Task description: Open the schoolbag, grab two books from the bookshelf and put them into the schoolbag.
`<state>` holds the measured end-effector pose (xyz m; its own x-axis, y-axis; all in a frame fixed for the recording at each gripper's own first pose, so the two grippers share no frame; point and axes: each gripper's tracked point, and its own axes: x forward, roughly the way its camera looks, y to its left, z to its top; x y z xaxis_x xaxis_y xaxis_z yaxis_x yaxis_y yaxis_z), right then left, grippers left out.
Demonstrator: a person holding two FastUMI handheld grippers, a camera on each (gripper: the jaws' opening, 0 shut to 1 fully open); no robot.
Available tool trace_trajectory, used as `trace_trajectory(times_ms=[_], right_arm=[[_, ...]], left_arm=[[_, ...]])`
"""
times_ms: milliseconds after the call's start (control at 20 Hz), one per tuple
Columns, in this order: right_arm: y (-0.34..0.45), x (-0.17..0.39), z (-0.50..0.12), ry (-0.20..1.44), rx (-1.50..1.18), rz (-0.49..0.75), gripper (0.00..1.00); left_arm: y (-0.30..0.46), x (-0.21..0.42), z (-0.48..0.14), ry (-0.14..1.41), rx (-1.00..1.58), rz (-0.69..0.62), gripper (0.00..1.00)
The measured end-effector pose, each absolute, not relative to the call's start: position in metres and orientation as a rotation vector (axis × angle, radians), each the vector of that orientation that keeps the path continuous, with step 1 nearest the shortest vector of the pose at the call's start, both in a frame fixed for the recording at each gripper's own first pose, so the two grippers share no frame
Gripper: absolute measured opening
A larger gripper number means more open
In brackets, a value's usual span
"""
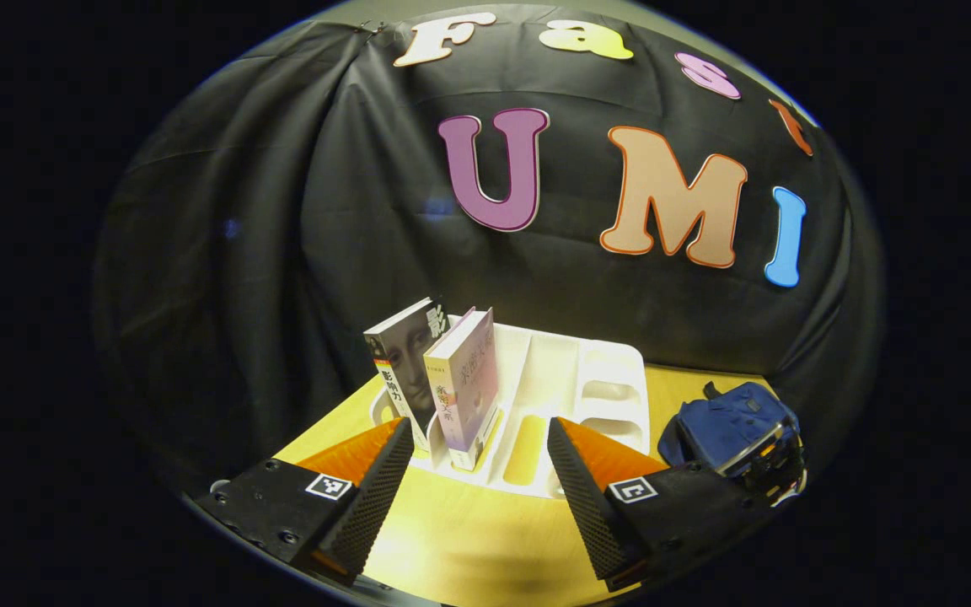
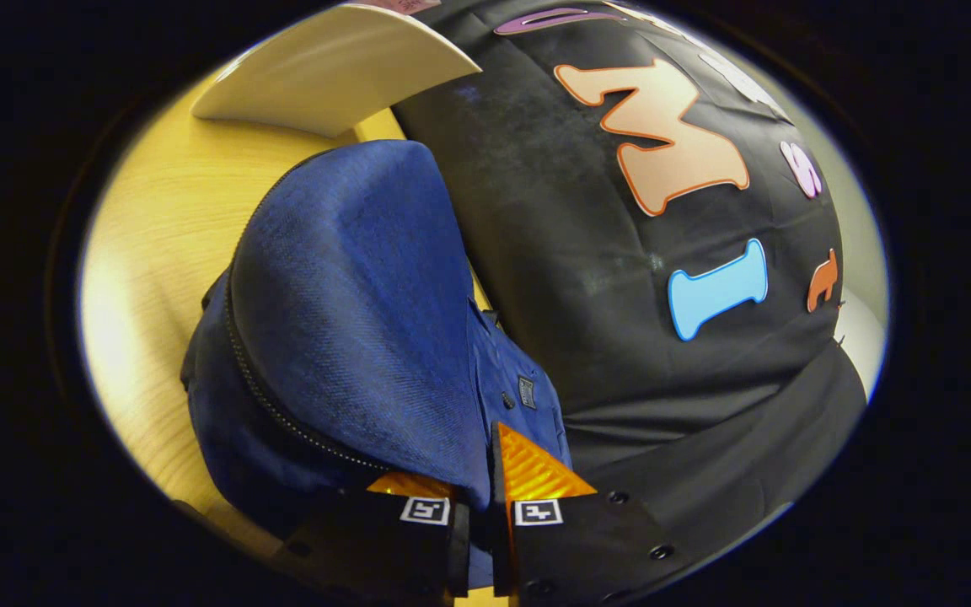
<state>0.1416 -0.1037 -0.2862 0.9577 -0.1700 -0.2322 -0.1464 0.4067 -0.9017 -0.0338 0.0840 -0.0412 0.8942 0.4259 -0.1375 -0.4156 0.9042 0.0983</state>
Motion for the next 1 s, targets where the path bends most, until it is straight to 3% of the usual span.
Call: trace_trajectory(times_ms=[500,750,800,900,1000], right_arm=[[-0.110,0.151,-0.258,0.320,-1.033,-0.069,0.14],[-0.110,0.153,-0.250,0.325,-1.021,-0.089,0.11],[-0.111,0.154,-0.247,0.325,-1.008,-0.099,0.17],[-0.114,0.157,-0.238,0.327,-0.984,-0.116,0.17],[-0.116,0.160,-0.231,0.324,-0.965,-0.132,0.13]], left_arm=[[0.135,0.008,-0.020,0.277,0.097,0.422,0.94],[0.154,0.049,0.005,0.323,0.101,0.350,0.97],[0.157,0.057,0.008,0.339,0.108,0.338,0.94],[0.159,0.070,0.006,0.384,0.120,0.301,0.94],[0.164,0.086,0.004,0.440,0.139,0.274,0.93]])
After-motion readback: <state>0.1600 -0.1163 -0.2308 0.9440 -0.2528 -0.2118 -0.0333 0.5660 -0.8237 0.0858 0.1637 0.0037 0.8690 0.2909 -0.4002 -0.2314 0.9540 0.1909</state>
